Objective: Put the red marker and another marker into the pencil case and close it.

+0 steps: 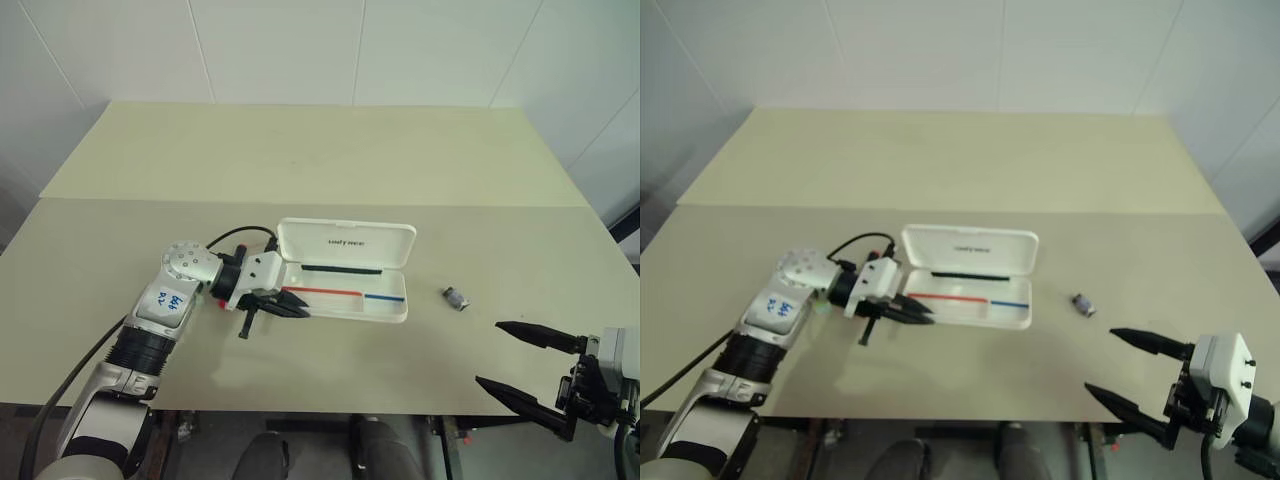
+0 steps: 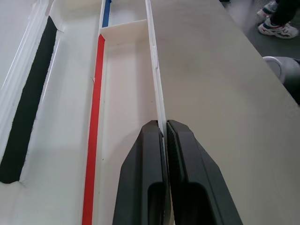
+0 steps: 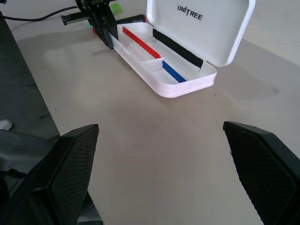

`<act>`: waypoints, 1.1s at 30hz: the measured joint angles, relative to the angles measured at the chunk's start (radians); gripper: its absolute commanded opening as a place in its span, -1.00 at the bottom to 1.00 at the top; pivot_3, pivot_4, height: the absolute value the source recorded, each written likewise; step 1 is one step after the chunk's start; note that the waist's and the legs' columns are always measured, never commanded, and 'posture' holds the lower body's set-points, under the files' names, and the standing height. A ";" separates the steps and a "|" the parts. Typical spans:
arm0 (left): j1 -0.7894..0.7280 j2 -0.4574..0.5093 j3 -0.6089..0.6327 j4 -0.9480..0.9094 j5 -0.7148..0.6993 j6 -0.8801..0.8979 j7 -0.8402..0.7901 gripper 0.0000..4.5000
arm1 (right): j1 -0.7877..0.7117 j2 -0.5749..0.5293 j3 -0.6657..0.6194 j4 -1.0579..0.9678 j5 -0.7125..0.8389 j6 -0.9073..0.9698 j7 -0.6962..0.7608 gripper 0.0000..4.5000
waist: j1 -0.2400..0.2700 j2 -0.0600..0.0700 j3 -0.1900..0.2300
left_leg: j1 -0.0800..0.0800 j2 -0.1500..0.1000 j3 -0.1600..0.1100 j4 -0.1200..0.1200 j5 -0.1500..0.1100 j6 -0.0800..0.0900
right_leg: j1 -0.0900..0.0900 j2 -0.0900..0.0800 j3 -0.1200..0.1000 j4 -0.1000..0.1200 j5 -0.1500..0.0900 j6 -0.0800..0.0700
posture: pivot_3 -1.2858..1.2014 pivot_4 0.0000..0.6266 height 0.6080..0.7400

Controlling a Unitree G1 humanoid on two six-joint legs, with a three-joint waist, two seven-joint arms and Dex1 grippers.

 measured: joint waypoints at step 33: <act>0.092 0.061 -0.040 -0.040 -0.057 0.009 -0.082 -0.88 | 0.001 -0.002 -0.025 -0.001 -0.058 -0.009 -0.040 1.00 | -0.001 0.000 0.000 | 0.002 0.001 0.004 0.000 0.000 0.000 | 0.000 0.000 0.002 0.001 -0.001 -0.003 | 0.03 -0.52 1.00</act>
